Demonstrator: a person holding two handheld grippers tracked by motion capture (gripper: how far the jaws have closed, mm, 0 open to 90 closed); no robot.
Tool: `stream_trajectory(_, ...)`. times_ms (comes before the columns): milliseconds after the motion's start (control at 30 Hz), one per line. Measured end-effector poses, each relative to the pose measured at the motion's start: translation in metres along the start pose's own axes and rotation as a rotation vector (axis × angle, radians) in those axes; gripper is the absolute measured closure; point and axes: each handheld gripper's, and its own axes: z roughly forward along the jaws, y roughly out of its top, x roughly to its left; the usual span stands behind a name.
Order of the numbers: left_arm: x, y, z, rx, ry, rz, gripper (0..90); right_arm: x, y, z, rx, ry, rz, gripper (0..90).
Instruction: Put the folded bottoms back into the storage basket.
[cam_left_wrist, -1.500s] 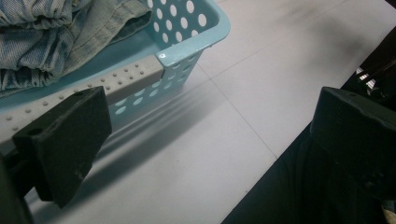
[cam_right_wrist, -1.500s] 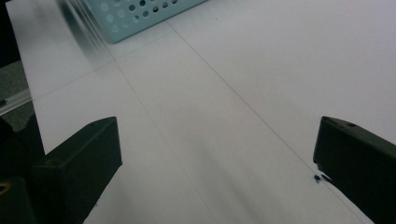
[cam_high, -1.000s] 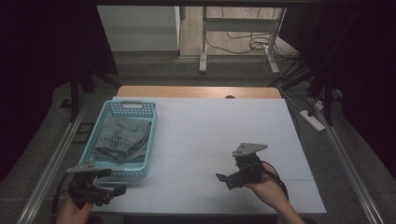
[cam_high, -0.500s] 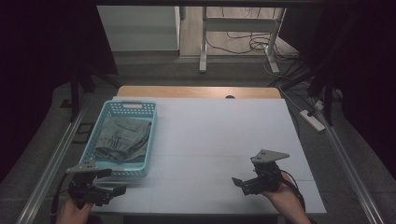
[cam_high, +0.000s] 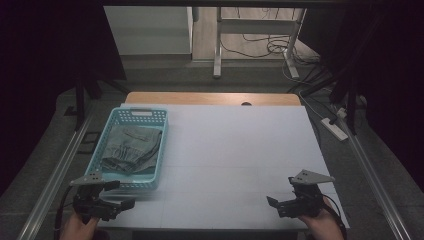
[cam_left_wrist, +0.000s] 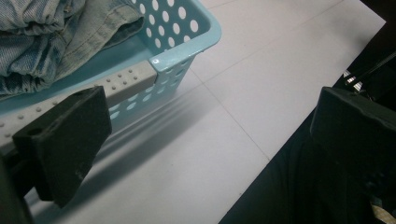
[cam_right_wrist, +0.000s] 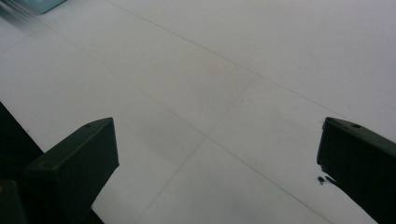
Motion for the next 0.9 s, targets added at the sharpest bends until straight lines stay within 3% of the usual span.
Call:
stream_trajectory(667, 0.000, 0.000, 0.000, -0.003, -0.001, -0.001, 0.0, -0.011, -0.026, -0.041, -0.050, -0.069, 0.081, 0.0)
stream_trajectory(900, 0.000, 0.000, 0.000, -0.005, -0.003, -0.001, 0.0, -0.012, -0.031, -0.049, -0.042, -0.086, 0.091, 0.0)
